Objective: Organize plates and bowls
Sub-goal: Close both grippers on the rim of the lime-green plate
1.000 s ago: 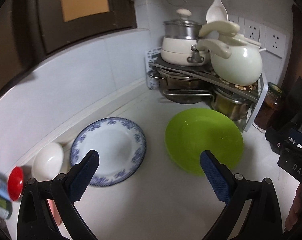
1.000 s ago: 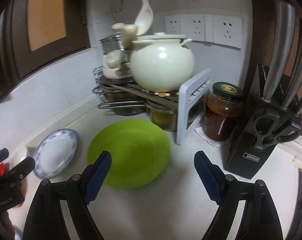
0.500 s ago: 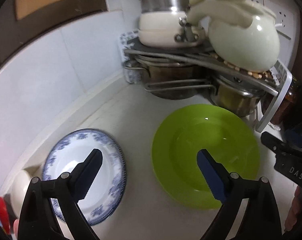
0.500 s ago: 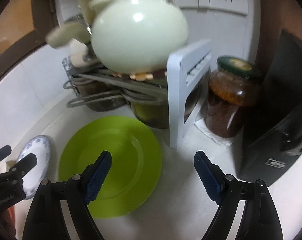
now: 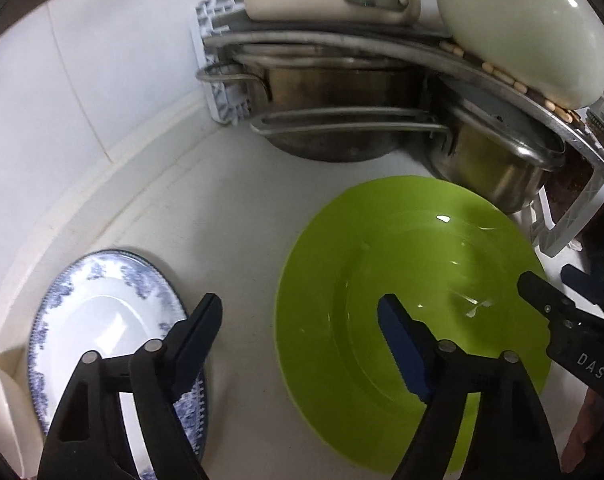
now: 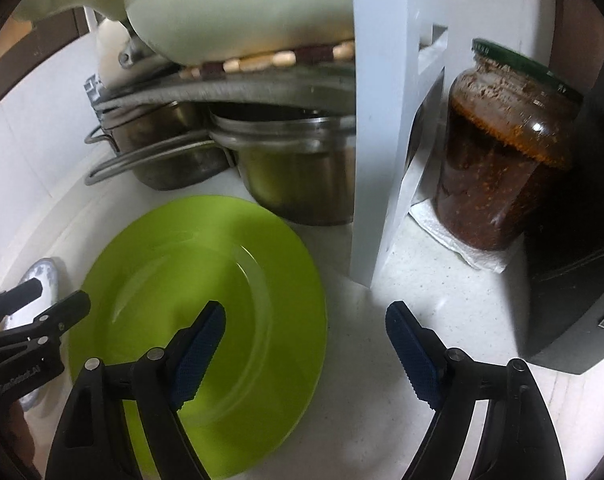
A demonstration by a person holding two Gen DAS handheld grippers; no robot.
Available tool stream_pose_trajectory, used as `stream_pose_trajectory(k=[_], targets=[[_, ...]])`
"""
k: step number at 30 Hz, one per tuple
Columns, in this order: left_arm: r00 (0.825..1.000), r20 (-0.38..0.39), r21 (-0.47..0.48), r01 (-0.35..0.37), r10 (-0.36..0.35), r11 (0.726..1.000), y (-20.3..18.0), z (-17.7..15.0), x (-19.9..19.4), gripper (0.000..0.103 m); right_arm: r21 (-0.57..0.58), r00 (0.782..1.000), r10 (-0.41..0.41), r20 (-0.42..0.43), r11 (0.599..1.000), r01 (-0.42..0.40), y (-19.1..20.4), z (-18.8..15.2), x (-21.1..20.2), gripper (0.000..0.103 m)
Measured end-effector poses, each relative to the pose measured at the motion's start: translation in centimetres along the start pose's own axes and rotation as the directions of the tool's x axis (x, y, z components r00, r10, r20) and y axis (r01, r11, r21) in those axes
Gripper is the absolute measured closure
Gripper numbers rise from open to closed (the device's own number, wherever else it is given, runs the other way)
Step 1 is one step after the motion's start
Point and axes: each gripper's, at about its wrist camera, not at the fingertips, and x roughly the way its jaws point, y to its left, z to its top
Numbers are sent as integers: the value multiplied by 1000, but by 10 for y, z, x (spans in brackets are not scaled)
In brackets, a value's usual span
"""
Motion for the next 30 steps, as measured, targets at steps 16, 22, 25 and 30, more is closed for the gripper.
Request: stream_pose_trajectory(k=[16,22,25,30], targets=[[994,-72,-19,79,-80,997,1,8,32,50,-1,999,22,-37,1000,-22,7,-3,25,42],[994,-71,-19,79,-80,997,1,11,34,54,-22,999,30,-34,999,-31,11,-1,28,56],[995,-68,-21,77,-78,997,1,11,33,57,-32,999,35,-34,999,-36,14,0,30,58],[995,-63,-20,71,-72,997,0,11,32,57,-37,998,49,-35,998,-50,11,2,36,58]])
